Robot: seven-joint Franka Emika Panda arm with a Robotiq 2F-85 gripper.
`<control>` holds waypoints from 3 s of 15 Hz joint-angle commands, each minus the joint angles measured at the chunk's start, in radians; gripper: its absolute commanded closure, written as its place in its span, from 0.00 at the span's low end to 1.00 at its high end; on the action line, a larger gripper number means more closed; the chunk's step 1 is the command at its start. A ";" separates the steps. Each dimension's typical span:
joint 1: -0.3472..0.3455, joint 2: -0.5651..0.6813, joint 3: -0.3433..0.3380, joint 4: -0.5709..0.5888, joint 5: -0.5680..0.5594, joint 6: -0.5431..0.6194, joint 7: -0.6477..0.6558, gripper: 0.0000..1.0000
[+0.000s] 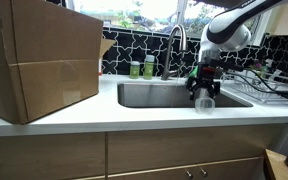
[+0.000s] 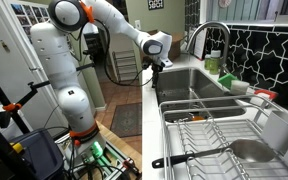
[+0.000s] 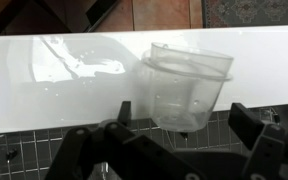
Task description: Take the container out of the sink then empty it and place it upside down on the edge of the sink
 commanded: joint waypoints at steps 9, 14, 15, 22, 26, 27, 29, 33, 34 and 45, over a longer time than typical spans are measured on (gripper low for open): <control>-0.003 0.071 -0.019 0.068 0.058 -0.127 -0.064 0.06; -0.005 0.088 -0.023 0.091 0.081 -0.189 -0.069 0.43; -0.005 0.089 -0.023 0.095 0.085 -0.206 -0.065 0.51; 0.045 0.014 0.000 0.088 -0.018 -0.234 0.150 0.63; 0.102 -0.084 0.051 0.029 -0.170 -0.141 0.376 0.63; 0.113 -0.104 0.069 0.021 -0.212 -0.126 0.435 0.63; 0.132 -0.135 0.110 0.001 -0.298 -0.092 0.551 0.63; 0.148 -0.165 0.180 -0.039 -0.494 -0.026 0.758 0.63; 0.149 -0.166 0.193 -0.052 -0.549 -0.005 0.806 0.63; 0.177 -0.132 0.243 -0.086 -0.893 -0.001 1.107 0.38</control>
